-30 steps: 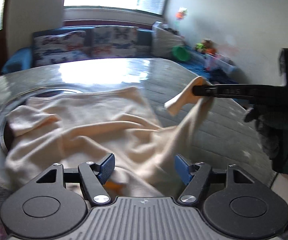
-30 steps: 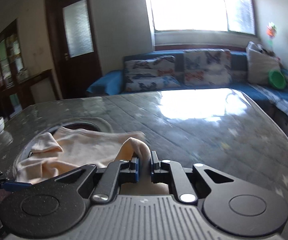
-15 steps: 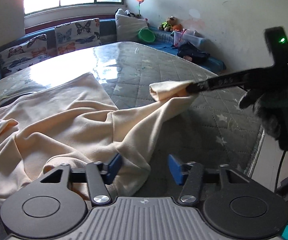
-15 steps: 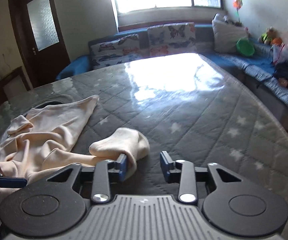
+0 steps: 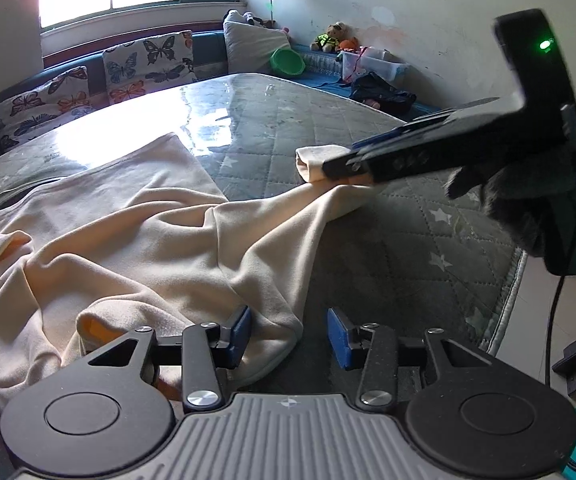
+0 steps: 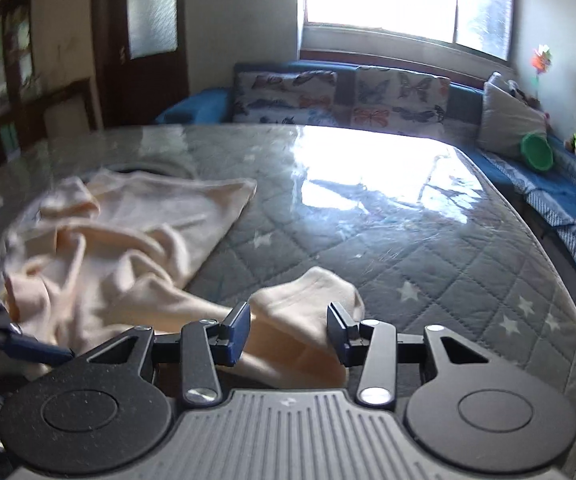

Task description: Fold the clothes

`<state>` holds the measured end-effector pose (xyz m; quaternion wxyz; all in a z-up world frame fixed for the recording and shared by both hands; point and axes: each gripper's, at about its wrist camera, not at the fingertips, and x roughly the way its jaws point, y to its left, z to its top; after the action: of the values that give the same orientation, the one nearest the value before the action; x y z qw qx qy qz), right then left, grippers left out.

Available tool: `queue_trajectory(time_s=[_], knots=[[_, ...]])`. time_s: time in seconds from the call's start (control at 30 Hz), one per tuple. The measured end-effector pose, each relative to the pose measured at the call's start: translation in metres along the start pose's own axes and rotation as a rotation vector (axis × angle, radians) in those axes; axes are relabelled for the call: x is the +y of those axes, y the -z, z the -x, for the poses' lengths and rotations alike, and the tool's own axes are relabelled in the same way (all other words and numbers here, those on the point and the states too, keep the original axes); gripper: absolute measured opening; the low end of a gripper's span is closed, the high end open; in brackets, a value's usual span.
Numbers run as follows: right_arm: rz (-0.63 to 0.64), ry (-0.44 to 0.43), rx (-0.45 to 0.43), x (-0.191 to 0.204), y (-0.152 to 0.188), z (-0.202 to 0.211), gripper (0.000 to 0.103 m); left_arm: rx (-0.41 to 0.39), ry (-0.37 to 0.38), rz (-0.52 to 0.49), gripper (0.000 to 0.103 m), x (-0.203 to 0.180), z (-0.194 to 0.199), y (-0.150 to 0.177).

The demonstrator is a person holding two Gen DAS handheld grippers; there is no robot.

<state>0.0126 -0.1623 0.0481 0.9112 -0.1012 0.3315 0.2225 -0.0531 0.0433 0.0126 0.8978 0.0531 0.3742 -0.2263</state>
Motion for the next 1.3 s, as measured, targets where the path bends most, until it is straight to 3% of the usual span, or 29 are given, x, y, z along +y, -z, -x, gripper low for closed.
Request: queue_trajectory(time_s=[0.17, 0.33, 0.4, 0.63, 0.8, 0.97, 1.07, 1.13, 1.2, 1.3], knots=[[0.051, 0.057, 0.014, 0.003, 0.006, -0.018, 0.038, 0.002, -0.002, 0.001, 0.042, -0.001, -0.001, 0.001], [-0.005, 0.072, -0.012, -0.013, 0.006, -0.014, 0.013, 0.006, -0.008, 0.007, 0.032, 0.002, -0.001, 0.0], [-0.028, 0.087, -0.033, -0.02, 0.005, -0.008, 0.009, 0.005, -0.011, 0.008, 0.026, 0.004, -0.001, 0.0], [-0.135, 0.178, -0.117, -0.06, 0.005, 0.02, 0.004, 0.008, 0.007, -0.007, 0.018, 0.004, 0.001, 0.0], [-0.203, 0.234, -0.121, -0.084, 0.018, 0.031, 0.004, 0.014, 0.047, -0.028, 0.013, 0.002, 0.003, 0.002], [-0.262, 0.261, -0.065, -0.092, 0.038, 0.026, 0.005, 0.023, 0.08, -0.053, 0.012, 0.0, 0.005, 0.004], [-0.296, 0.271, -0.024, -0.095, 0.051, 0.022, 0.009, 0.031, 0.094, -0.06, 0.013, 0.0, 0.005, 0.005], [-0.312, 0.28, -0.004, -0.097, 0.057, 0.02, 0.018, 0.034, 0.104, -0.061, 0.016, 0.001, 0.007, 0.003], [-0.296, 0.292, -0.025, -0.095, 0.053, 0.026, 0.019, 0.028, 0.108, -0.063, 0.018, 0.001, 0.01, -0.001], [-0.269, 0.272, -0.066, -0.088, 0.041, 0.032, 0.032, 0.001, 0.116, -0.045, 0.018, 0.002, 0.015, -0.008]])
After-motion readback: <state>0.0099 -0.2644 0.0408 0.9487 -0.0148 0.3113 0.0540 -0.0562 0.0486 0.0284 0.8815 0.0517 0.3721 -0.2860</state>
